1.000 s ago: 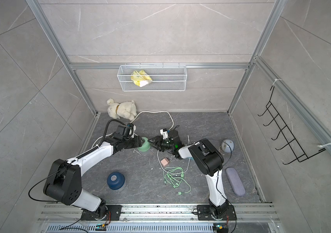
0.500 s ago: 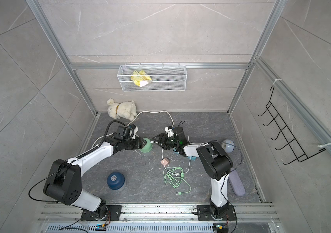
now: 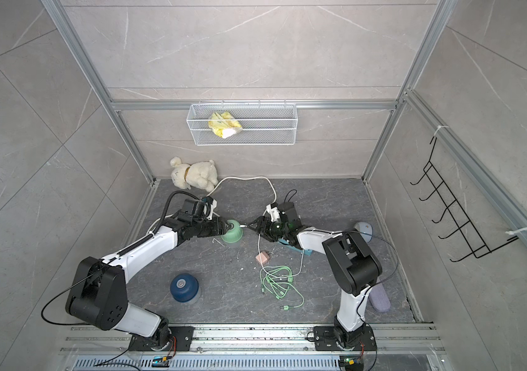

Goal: Charge the cordless meat grinders
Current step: Insert the charging cable into the cordless meat grinder.

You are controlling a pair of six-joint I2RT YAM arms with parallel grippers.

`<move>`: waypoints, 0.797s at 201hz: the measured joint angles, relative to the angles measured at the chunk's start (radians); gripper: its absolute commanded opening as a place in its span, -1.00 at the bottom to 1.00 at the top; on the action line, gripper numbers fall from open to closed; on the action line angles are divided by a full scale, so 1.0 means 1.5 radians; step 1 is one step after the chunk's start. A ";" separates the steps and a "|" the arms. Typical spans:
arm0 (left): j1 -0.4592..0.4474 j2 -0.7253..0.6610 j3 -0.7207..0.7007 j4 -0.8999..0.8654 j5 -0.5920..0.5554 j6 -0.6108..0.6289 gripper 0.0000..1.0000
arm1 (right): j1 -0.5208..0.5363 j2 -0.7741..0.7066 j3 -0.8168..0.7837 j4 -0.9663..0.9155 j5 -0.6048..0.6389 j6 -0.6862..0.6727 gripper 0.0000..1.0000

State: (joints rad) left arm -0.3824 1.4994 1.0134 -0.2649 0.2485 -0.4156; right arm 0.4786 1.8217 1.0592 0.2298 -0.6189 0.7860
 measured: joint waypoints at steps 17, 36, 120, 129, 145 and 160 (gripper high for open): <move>0.006 -0.008 0.000 0.000 0.010 0.000 0.37 | -0.001 -0.030 0.064 -0.095 0.026 -0.151 0.21; 0.013 -0.019 -0.005 0.004 0.019 0.000 0.37 | -0.001 -0.072 0.118 -0.181 0.042 -0.332 0.19; 0.039 -0.025 -0.048 0.063 0.075 -0.043 0.37 | 0.008 0.008 0.288 -0.449 -0.019 -1.036 -0.01; 0.039 -0.025 -0.048 0.065 0.081 -0.045 0.36 | 0.012 0.026 0.296 -0.463 -0.019 -1.065 -0.03; 0.039 -0.024 -0.048 0.068 0.085 -0.045 0.35 | 0.026 0.053 0.301 -0.485 -0.019 -1.107 -0.08; 0.039 -0.020 -0.048 0.068 0.086 -0.045 0.35 | 0.038 0.076 0.309 -0.498 -0.016 -1.128 -0.13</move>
State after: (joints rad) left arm -0.3237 1.4696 0.9417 -0.1635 0.3775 -0.4828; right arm 0.5350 1.9358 1.5230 -0.5171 -0.6430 -0.9058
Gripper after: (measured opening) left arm 0.676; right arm 0.453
